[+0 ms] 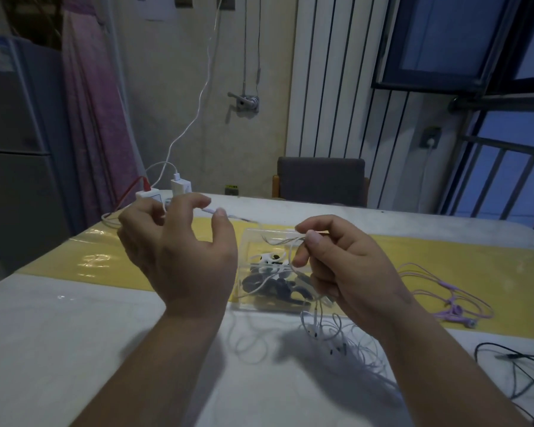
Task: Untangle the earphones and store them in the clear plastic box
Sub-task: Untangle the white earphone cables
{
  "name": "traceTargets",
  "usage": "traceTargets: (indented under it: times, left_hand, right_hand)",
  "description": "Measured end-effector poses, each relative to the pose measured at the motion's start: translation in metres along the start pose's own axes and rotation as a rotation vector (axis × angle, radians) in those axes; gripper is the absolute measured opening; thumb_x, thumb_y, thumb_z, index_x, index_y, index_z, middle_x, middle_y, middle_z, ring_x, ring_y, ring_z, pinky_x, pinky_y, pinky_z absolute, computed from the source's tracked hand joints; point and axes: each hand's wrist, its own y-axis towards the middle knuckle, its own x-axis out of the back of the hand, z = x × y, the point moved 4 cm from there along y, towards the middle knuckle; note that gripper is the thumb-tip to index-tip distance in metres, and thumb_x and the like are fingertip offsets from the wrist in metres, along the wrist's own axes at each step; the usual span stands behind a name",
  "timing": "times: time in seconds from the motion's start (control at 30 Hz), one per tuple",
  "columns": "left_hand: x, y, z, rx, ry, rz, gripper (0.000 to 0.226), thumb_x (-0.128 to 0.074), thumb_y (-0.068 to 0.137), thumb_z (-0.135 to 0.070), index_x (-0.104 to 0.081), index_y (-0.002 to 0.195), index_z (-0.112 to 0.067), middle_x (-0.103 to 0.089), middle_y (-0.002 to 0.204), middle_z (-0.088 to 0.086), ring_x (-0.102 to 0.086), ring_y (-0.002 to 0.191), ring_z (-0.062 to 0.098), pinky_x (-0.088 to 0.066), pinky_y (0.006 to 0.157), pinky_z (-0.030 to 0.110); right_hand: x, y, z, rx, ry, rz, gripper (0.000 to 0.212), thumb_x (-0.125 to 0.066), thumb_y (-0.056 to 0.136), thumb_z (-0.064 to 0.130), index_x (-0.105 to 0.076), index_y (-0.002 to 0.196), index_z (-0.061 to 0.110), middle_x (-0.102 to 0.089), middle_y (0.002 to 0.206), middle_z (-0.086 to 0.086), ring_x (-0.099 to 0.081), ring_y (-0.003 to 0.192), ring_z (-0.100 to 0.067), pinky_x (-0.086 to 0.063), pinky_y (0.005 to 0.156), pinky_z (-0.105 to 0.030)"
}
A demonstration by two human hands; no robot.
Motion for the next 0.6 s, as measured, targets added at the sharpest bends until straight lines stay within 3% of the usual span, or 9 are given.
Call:
traceTargets:
  times: [0.13,0.27,0.43,0.53,0.6]
  left_hand:
    - [0.003,0.001,-0.003,-0.092,0.041,-0.013,0.009,-0.068,0.079,-0.02,-0.068,0.084,-0.013,-0.049,0.087,0.018,-0.05,0.085,0.036,-0.038,0.081,0.04]
    - [-0.001,0.004,-0.003,-0.223,-0.029,0.082,0.007,-0.063,0.079,-0.016,-0.068,0.081,-0.011,-0.054,0.074,0.007,-0.052,0.071,0.031,-0.036,0.069,0.036]
    - [-0.017,-0.006,-0.016,-0.263,-0.478,0.601,0.034,-0.048,0.092,-0.039,-0.073,0.089,-0.016,-0.067,0.085,-0.008,-0.06,0.085,0.014,-0.045,0.075,0.04]
    - [-0.027,-0.018,-0.018,-0.354,-0.444,0.816,0.045,-0.04,0.092,-0.058,-0.071,0.086,-0.027,-0.066,0.083,-0.015,-0.057,0.088,0.012,-0.041,0.077,0.045]
    - [-0.031,-0.021,-0.016,-0.365,-0.418,0.829,0.032,-0.048,0.09,-0.051,-0.067,0.078,-0.028,-0.063,0.077,-0.014,-0.054,0.084,0.011,-0.041,0.076,0.046]
  right_hand:
    - [-0.001,0.0,0.0,0.013,-0.058,-0.003,0.016,-0.048,0.099,0.006,-0.064,0.097,0.007,-0.062,0.068,-0.007,-0.029,0.042,-0.009,-0.029,0.041,-0.02]
    - [0.0,-0.001,-0.002,0.009,-0.206,-0.037,0.02,-0.053,0.097,0.006,-0.071,0.09,0.012,-0.059,0.062,-0.001,-0.036,0.042,-0.006,-0.03,0.044,-0.021]
    - [0.0,0.0,0.0,0.063,-0.302,-0.078,0.016,-0.061,0.092,0.009,-0.075,0.088,0.017,-0.057,0.055,0.011,-0.041,0.045,-0.002,-0.035,0.043,-0.016]
    - [-0.001,0.0,0.001,0.099,-0.244,-0.1,0.015,-0.065,0.089,0.005,-0.073,0.09,0.018,-0.063,0.066,0.005,-0.046,0.05,-0.005,-0.037,0.046,-0.017]
    - [0.0,0.0,-0.001,0.086,-0.175,-0.109,0.018,-0.065,0.089,0.003,-0.066,0.091,0.02,-0.064,0.075,-0.001,-0.048,0.055,-0.009,-0.038,0.048,-0.021]
